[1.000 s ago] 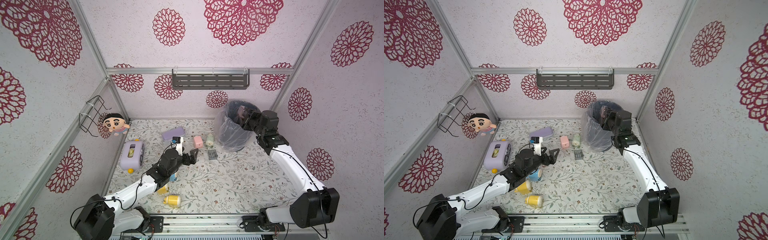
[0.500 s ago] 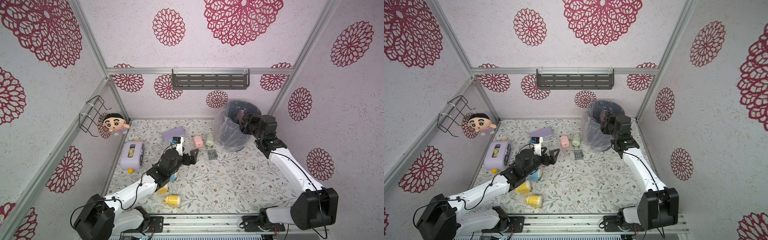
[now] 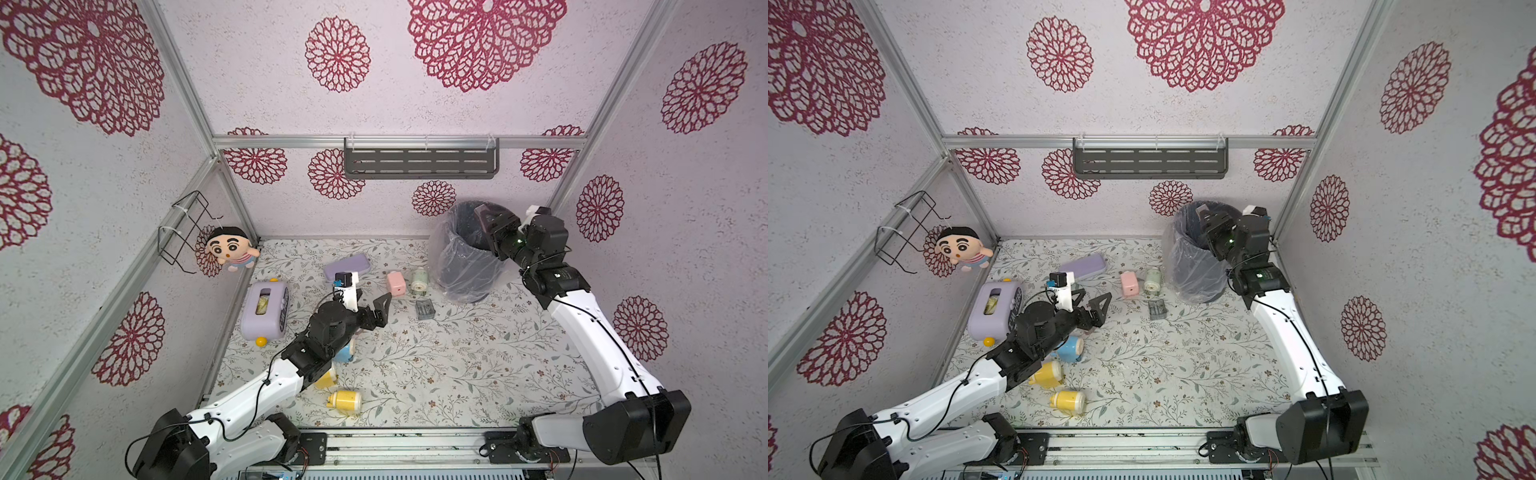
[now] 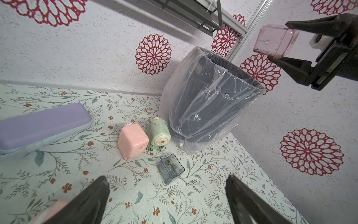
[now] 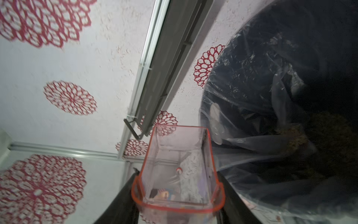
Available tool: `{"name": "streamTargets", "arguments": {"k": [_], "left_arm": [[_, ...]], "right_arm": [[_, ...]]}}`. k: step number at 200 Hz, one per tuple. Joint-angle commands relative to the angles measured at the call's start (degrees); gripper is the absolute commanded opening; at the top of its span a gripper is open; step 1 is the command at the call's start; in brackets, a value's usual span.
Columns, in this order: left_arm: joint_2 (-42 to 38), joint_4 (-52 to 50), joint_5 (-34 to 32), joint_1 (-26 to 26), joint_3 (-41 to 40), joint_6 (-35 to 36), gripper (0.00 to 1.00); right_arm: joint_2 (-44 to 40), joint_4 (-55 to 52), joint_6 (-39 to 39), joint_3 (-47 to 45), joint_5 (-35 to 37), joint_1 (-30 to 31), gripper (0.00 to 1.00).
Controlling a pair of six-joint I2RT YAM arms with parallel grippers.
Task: Take out the pencil sharpener tray and clean the shavings
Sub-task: Pour the shavings into the trash bin, then place the container at the center of the board.
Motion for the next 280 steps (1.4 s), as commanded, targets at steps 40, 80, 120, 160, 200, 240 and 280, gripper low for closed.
{"name": "streamTargets", "arguments": {"k": [40,80,120,160,200,240,280], "left_arm": [[-1.02,1.56,-8.64,-0.83,-3.2,1.4,0.97],[-0.94,0.95,-8.91,0.8,-3.21,0.04,0.97],[2.56,-0.38,-0.44,8.12,-2.15,-6.13,0.97],[4.42,-0.06,7.56,15.46,-2.59,-11.45,0.97],[3.48,-0.62,8.35,16.24,-2.5,-11.49,0.97],[3.17,-0.64,8.6,16.39,-2.59,-11.38,0.97],[2.49,-0.63,8.75,16.38,-2.85,-11.37,0.97]], "right_arm": [[-8.45,0.93,-28.95,-13.81,9.72,16.87,0.44],[-8.49,6.14,-33.64,-24.23,20.81,28.65,0.44],[-1.95,8.98,-32.48,-27.95,28.22,35.49,0.45],[8.5,9.7,-30.97,-24.74,31.57,38.88,0.46],[19.61,5.97,-31.23,-17.86,35.01,39.45,0.48],[27.42,0.93,-32.95,-10.84,37.5,39.11,0.49],[31.44,0.9,-34.95,-8.11,36.81,37.65,0.5]]}}
